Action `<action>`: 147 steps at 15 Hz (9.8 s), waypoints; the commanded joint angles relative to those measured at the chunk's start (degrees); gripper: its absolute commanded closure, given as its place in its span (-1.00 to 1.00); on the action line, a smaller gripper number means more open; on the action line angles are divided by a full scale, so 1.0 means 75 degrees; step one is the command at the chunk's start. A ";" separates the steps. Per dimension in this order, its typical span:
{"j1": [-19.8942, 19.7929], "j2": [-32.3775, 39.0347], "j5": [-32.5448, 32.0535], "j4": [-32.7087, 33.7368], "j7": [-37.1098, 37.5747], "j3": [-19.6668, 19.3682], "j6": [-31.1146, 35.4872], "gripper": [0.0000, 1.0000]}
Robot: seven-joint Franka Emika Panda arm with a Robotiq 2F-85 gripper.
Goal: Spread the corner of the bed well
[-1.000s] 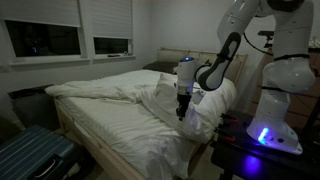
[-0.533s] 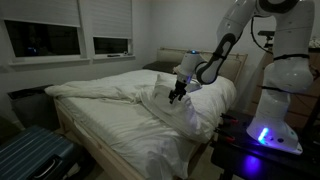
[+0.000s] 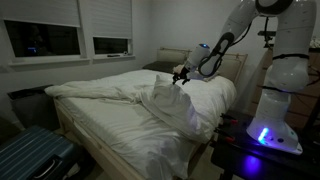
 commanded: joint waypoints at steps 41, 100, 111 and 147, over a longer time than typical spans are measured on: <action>-0.0595 0.2615 0.2252 0.2540 -0.3491 0.0855 -0.0509 -1.00; 0.1626 0.3008 0.3218 0.6324 -1.1247 0.5633 -0.8466 0.98; 0.1985 0.3225 0.2864 0.6446 -1.2789 0.5879 -0.8408 0.98; 0.3754 0.8788 0.2070 1.4619 -0.3601 0.1355 -0.9575 -1.00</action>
